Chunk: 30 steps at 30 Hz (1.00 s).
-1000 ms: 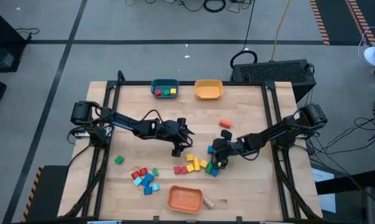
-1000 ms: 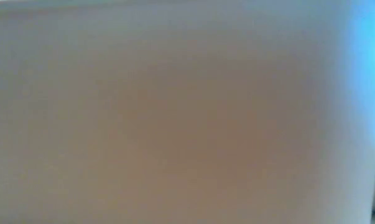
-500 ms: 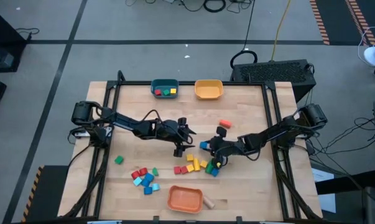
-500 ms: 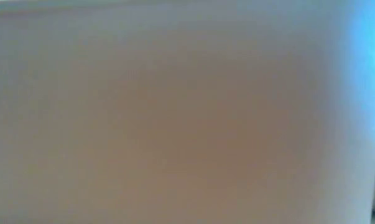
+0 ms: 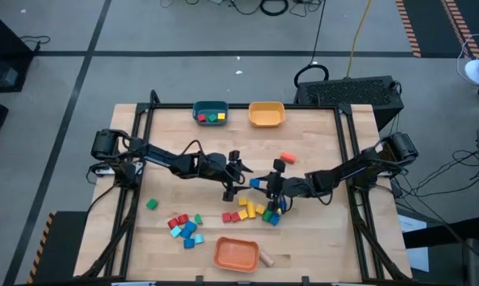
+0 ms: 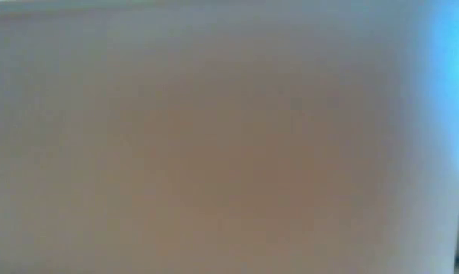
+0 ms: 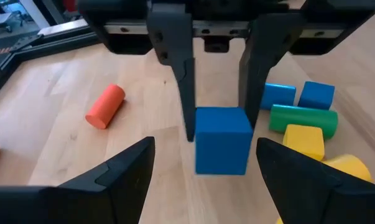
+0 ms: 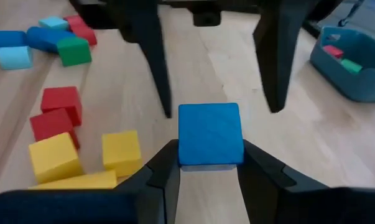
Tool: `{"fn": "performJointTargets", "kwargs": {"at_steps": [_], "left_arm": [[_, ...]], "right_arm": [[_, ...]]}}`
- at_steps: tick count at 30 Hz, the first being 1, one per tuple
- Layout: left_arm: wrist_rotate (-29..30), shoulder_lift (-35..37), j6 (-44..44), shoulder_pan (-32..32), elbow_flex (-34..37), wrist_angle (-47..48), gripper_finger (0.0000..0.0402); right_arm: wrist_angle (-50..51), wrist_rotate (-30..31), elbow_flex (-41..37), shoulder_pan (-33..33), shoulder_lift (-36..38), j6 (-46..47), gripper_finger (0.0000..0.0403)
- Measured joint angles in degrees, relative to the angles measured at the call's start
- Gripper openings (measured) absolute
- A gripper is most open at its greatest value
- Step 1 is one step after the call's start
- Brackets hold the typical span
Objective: Sort blocks by size
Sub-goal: Put the blue square block into the blue bin
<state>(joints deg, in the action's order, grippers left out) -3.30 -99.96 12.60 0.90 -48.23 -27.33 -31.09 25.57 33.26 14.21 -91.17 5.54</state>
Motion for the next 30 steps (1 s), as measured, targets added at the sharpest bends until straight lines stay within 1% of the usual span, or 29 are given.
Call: {"fn": "performJointTargets", "kwargs": {"at_steps": [3, 7, 13, 16, 26, 28, 30], "left_arm": [[-1.2, 0.0, 0.0, 0.0, 0.0, -0.9, 0.0283], [-1.2, 0.0, 0.0, 0.0, 0.0, -2.5, 0.0278], [-1.2, 0.0, -0.1, 0.0, 0.0, -2.7, 0.0244], [-1.1, 0.0, -0.1, 0.0, 0.0, -2.6, 0.0233], [0.6, 0.0, -0.5, -0.2, 0.0, -2.6, 0.0228], [0.6, 0.0, -1.3, -0.3, 0.0, -2.6, 0.0220], [0.6, 0.0, -1.8, -0.5, 0.0, -2.3, 0.0202]], "right_arm": [[-1.4, 0.0, 0.0, -0.8, 0.0, -0.7, 0.0116], [-1.3, -0.1, 0.0, -1.6, 0.0, -0.7, 0.0117], [-2.2, -0.1, 0.0, -1.9, 0.0, -1.1, 0.0117], [-2.4, -0.2, 0.0, -1.9, 0.0, -1.7, 0.0117], [-3.1, -0.2, 0.0, -1.8, 0.0, -2.2, 0.0118], [-3.2, -0.2, 0.0, -1.8, 0.0, -2.2, 0.0118], [-3.6, -0.2, 0.0, -1.8, 0.0, -2.3, 0.0118]]}}
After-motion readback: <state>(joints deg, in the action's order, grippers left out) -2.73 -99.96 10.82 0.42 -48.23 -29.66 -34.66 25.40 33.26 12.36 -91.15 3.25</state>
